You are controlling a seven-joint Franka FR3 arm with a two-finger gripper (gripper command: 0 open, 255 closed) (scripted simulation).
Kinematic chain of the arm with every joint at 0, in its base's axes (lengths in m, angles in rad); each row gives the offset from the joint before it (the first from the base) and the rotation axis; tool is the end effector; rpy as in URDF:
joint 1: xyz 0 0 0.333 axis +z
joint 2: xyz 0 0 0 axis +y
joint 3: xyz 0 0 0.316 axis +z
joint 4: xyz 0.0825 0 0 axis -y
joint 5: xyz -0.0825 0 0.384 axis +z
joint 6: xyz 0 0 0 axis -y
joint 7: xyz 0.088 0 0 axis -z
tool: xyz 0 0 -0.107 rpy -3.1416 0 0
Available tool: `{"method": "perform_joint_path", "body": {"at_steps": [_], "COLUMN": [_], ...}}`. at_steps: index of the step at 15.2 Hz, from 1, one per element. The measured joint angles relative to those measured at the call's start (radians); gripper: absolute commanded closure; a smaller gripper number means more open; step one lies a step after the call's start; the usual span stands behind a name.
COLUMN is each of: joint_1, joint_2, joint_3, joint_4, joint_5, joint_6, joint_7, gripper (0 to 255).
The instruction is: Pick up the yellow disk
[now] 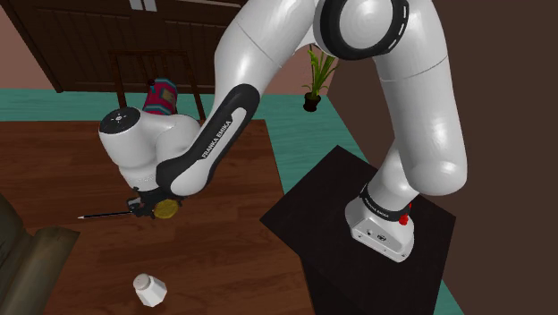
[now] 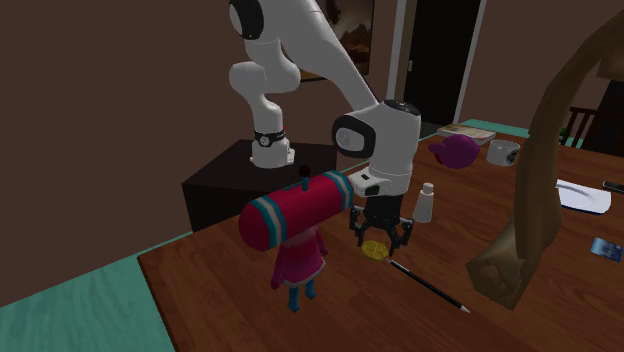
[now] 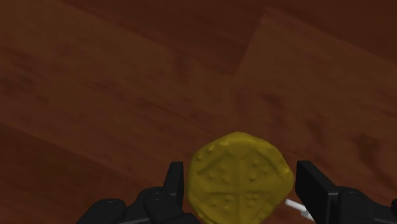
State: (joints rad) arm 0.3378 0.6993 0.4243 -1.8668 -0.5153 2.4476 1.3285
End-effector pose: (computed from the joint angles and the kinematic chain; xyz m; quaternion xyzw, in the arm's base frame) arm 0.4633 0.4269 0.1624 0.9921 -0.1224 0.0167 0.0204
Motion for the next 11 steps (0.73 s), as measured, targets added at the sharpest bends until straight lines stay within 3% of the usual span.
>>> {"method": "perform_joint_path", "body": {"at_steps": [11], "joint_1": [-0.023], "joint_2": [-0.066], "joint_3": [0.032], "joint_4": [-0.021], "joint_5": [0.035], "joint_6": [-0.044], "joint_7": [-0.021], "gripper": [255]}}
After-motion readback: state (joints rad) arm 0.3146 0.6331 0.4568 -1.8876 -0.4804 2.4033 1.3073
